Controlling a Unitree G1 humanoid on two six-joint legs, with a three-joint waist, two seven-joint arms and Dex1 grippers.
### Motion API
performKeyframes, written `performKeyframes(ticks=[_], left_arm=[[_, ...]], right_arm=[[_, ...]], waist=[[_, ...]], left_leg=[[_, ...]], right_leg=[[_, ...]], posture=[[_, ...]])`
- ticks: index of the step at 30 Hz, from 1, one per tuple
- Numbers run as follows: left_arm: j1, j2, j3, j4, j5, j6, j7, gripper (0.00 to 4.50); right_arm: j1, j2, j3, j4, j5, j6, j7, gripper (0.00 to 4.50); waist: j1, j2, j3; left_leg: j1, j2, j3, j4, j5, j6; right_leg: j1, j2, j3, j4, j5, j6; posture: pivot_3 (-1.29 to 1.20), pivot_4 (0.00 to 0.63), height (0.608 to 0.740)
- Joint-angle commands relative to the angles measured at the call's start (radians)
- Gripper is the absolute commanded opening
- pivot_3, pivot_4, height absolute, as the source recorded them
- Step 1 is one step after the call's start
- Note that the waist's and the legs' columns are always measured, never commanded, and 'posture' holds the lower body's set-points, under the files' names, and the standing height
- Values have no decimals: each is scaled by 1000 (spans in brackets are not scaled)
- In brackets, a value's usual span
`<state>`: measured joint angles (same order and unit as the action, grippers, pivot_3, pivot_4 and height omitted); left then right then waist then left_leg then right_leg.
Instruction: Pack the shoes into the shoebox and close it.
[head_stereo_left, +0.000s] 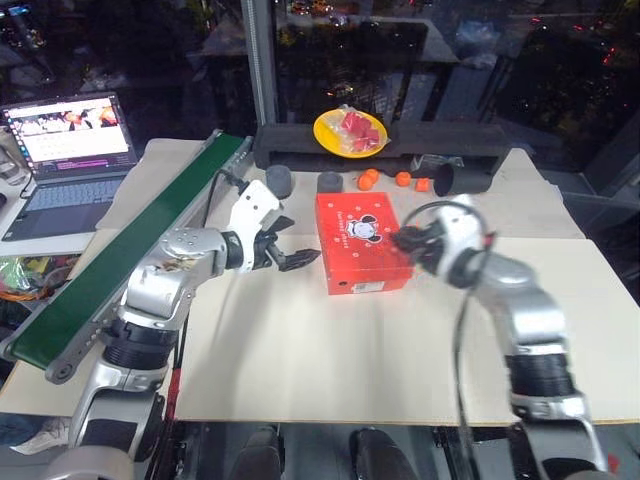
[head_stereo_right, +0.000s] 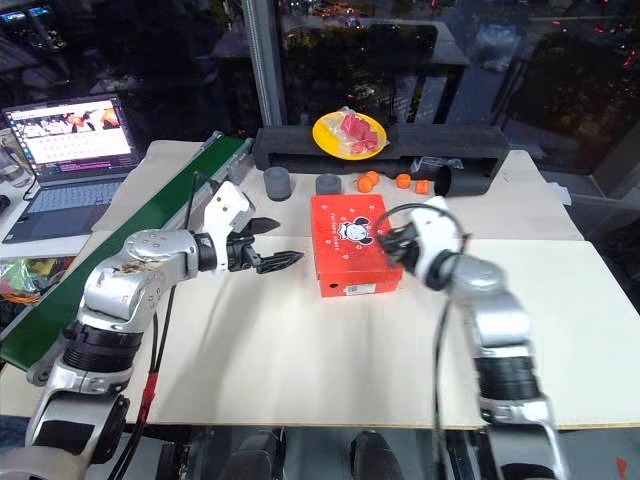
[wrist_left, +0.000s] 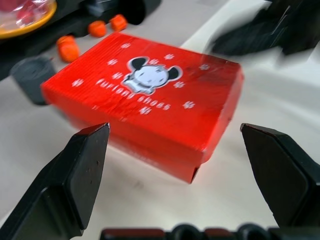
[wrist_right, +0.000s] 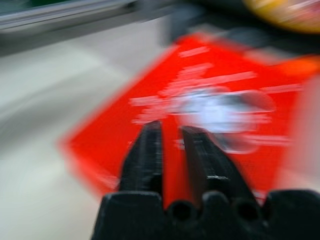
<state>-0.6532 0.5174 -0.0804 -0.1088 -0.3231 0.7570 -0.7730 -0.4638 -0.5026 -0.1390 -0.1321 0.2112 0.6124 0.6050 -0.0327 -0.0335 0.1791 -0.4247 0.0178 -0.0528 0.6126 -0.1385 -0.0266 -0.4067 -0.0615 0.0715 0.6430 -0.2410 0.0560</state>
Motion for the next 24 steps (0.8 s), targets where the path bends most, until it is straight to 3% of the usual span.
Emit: performKeyframes(ticks=[1,5,6,11,17,24], left_arm=[[56,-57,62,14,-26,-113,32,4500],[129,-101,100,121,37,-295,98,4500],[155,-107,109,160,53,-347,116,4500],[297,-133,120,274,106,-539,156,4500],[418,-163,107,370,153,-700,171,4500],[404,-210,125,363,138,-717,212,4500]], right_arm=[[68,-46,-125,-101,58,9,-7,2913],[187,-63,-189,-104,60,-35,-23,4296],[233,-58,-216,-96,62,-62,-26,4469],[398,17,-235,-54,30,-211,-95,4469],[478,114,-191,20,4,-370,-135,4469],[484,189,-116,75,-23,-462,-180,4469]], waist=[[-6,0,0],[-12,0,0],[-12,0,0],[-10,0,0],[-8,0,0],[-6,0,-1]], left_leg=[[0,0,0,0,0,0],[2,1,1,0,0,0],[2,1,1,0,0,0],[2,0,2,-1,0,0],[3,1,2,0,0,0],[3,1,2,0,0,0]], right_leg=[[0,0,0,0,0,0],[1,1,1,0,0,-1],[1,1,1,0,0,-1],[1,0,2,-2,0,-1],[2,0,2,-1,0,-1],[2,0,1,-1,0,-1]], posture=[[0,150,740],[0,150,740],[0,150,740],[0,150,740],[0,150,740],[0,150,740]])
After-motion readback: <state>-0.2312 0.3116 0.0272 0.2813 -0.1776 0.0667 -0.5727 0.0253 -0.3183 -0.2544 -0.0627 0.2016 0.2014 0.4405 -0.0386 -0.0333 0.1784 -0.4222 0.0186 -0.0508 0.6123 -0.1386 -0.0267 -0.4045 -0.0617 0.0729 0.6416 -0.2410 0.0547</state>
